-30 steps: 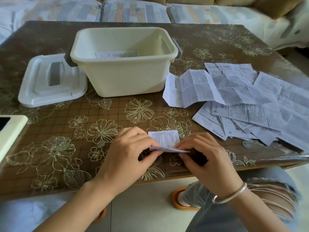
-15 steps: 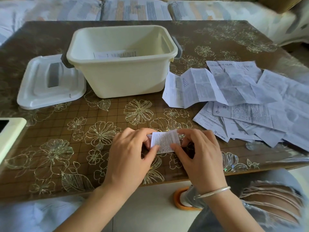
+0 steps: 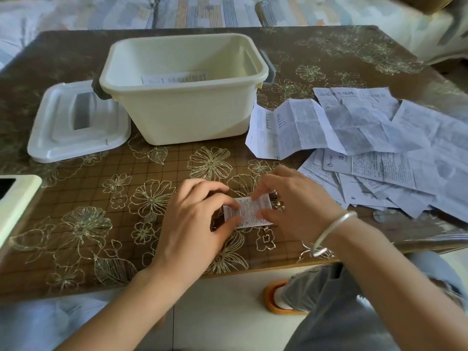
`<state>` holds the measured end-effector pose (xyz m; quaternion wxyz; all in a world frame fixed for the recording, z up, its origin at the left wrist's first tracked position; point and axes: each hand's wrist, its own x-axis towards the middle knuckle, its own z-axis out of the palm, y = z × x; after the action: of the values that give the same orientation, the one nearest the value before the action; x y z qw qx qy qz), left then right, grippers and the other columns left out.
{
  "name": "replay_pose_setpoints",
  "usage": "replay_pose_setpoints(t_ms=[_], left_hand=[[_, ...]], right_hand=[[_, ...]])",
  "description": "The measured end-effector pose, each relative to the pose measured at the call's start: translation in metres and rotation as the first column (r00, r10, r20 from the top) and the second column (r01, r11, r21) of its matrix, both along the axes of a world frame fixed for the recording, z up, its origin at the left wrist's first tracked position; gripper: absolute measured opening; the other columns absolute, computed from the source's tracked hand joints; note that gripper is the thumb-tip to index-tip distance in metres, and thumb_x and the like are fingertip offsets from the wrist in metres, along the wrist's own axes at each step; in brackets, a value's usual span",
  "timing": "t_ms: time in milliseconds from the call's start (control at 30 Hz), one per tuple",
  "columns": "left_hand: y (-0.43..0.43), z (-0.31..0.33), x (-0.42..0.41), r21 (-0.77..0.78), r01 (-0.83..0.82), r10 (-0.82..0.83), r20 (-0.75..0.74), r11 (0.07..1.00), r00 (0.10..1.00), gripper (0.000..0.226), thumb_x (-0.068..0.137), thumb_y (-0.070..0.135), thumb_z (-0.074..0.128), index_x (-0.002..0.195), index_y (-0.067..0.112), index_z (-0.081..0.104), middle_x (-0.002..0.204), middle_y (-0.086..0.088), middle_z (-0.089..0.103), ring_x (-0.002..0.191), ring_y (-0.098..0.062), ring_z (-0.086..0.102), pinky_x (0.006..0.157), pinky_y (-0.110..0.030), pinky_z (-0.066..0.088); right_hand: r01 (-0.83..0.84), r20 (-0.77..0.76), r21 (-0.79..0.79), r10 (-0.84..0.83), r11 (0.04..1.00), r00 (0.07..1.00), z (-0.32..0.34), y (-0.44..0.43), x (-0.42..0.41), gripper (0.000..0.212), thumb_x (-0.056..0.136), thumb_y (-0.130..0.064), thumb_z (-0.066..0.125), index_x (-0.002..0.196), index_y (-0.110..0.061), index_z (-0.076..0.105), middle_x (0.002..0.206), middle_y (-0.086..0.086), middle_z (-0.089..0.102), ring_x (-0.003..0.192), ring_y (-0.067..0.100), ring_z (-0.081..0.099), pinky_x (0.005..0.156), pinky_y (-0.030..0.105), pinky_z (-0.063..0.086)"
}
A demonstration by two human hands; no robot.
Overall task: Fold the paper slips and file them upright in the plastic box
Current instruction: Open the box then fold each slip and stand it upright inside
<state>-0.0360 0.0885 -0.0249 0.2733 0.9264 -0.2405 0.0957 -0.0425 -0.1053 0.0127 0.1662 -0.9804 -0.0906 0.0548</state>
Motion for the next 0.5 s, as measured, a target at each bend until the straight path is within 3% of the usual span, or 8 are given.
replay_pose_setpoints(t_ms=[133,233,300,400,433,500], left_hand=[[0.001,0.022,0.014,0.122,0.066,-0.049,-0.135,0.99,0.99,0.02,0.075,0.047,0.075,0.092,0.036,0.074,0.108,0.02,0.061,0.103,-0.005,0.05,0.081,-0.026,0.041],[-0.004,0.033,0.021,0.185,0.105,-0.073,-0.174,0.977,0.982,0.018,0.078,0.046,0.075,0.093,0.037,0.071,0.103,0.021,0.056,0.099,-0.003,0.05,0.071,-0.02,0.034],[-0.008,0.036,0.024,0.229,0.134,-0.092,-0.186,0.964,0.978,0.026,0.078,0.047,0.074,0.1,0.035,0.066,0.102,0.019,0.054,0.096,-0.004,0.049,0.07,-0.02,0.032],[-0.008,0.036,0.03,0.212,0.171,-0.126,-0.211,0.962,0.969,0.052,0.078,0.047,0.075,0.123,0.031,0.056,0.116,0.017,0.055,0.102,-0.004,0.051,0.081,-0.023,0.041],[-0.007,0.037,0.031,0.192,0.179,-0.136,-0.219,0.965,0.966,0.054,0.078,0.047,0.075,0.126,0.03,0.056,0.117,0.017,0.056,0.103,-0.004,0.052,0.085,-0.025,0.044],[-0.004,0.04,0.033,0.16,0.18,-0.14,-0.233,0.971,0.962,0.036,0.081,0.043,0.074,0.114,0.033,0.065,0.104,0.02,0.062,0.096,-0.003,0.056,0.085,-0.032,0.05]], right_hand=[[-0.131,-0.227,-0.16,0.093,0.978,0.97,0.022,0.008,0.025,0.045,0.082,-0.041,0.071,0.119,-0.02,0.054,0.113,-0.003,0.058,0.099,0.015,0.054,0.088,0.03,0.046],[-0.217,-0.323,-0.253,0.129,0.943,0.938,0.029,0.015,0.036,0.039,0.084,-0.04,0.07,0.113,-0.016,0.064,0.105,0.0,0.065,0.092,0.017,0.059,0.082,0.03,0.05],[-0.249,-0.336,-0.272,0.151,0.93,0.93,0.028,0.017,0.04,0.037,0.083,-0.044,0.07,0.108,-0.016,0.068,0.101,-0.002,0.066,0.091,0.017,0.061,0.082,0.03,0.052],[-0.249,-0.309,-0.231,0.171,0.941,0.936,0.027,0.014,0.04,0.038,0.081,-0.047,0.07,0.108,-0.02,0.067,0.097,-0.009,0.063,0.088,0.012,0.058,0.081,0.026,0.048],[-0.245,-0.297,-0.209,0.177,0.947,0.938,0.028,0.012,0.038,0.036,0.081,-0.046,0.071,0.107,-0.021,0.067,0.093,-0.012,0.061,0.086,0.01,0.056,0.079,0.024,0.046],[-0.224,-0.277,-0.146,0.177,0.964,0.944,0.03,0.008,0.038,0.03,0.081,-0.044,0.071,0.102,-0.023,0.067,0.086,-0.015,0.057,0.082,0.007,0.054,0.078,0.022,0.046]])
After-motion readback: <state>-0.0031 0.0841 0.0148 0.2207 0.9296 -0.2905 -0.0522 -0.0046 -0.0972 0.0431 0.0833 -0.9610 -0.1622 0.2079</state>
